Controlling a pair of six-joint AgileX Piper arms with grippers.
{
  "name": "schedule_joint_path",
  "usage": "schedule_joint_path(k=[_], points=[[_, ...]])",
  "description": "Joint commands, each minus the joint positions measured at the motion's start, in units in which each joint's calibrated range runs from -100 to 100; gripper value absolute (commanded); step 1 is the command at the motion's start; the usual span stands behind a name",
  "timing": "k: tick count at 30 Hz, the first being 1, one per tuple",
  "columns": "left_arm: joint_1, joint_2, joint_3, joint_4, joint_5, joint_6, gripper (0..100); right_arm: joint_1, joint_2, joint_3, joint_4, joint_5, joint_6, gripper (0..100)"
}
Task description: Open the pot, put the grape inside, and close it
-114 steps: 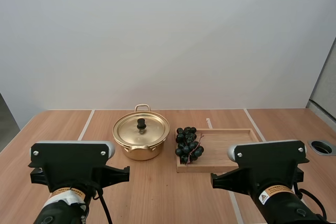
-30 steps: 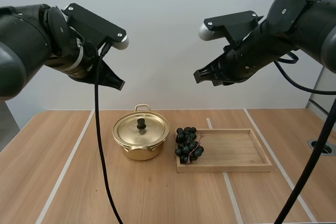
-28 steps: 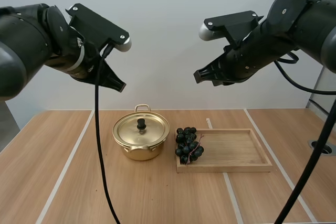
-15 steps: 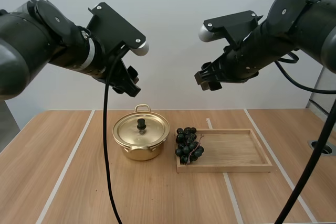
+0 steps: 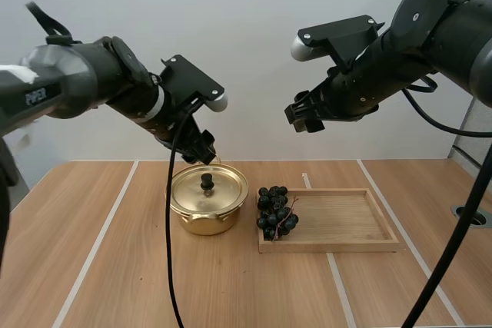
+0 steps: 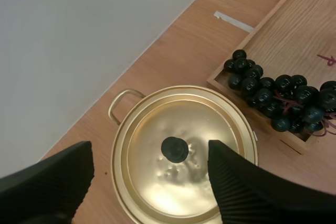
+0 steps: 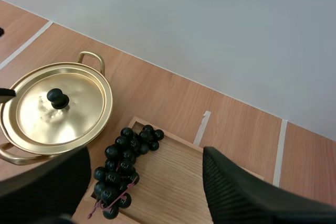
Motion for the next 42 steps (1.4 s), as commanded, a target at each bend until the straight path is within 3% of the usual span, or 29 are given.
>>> schedule_joint_path(k=[1,4,7,20,34,42], points=[[-2.34,2.8,-0.5,4.3,-4.1,-3.9,100,0.1,-0.3,-0.4,-0.4,-0.6,-0.5,100],[-4.18,5.8,-0.5,9.0,-7.7,-9.0,100,0.1,-0.3,-0.4,-0.4,-0.6,-0.5,100],[-4.81,8.9,-0.5,11.7,-9.3,-11.7,100,0.1,-0.3,-0.4,-0.4,-0.6,-0.4,100],[-4.81,21.7,-6.0,12.7,-9.0,-17.5,100,0.1,-0.3,-0.4,-1.0,0.5,-0.4,100],[-4.81,25.7,-8.6,13.2,-1.5,-20.7,100,0.1,-0.3,-0.4,-1.3,0.5,-0.5,100],[-4.81,25.6,-8.6,14.6,1.9,-22.2,92,0.1,-0.3,-0.4,-1.3,0.5,-0.5,100]])
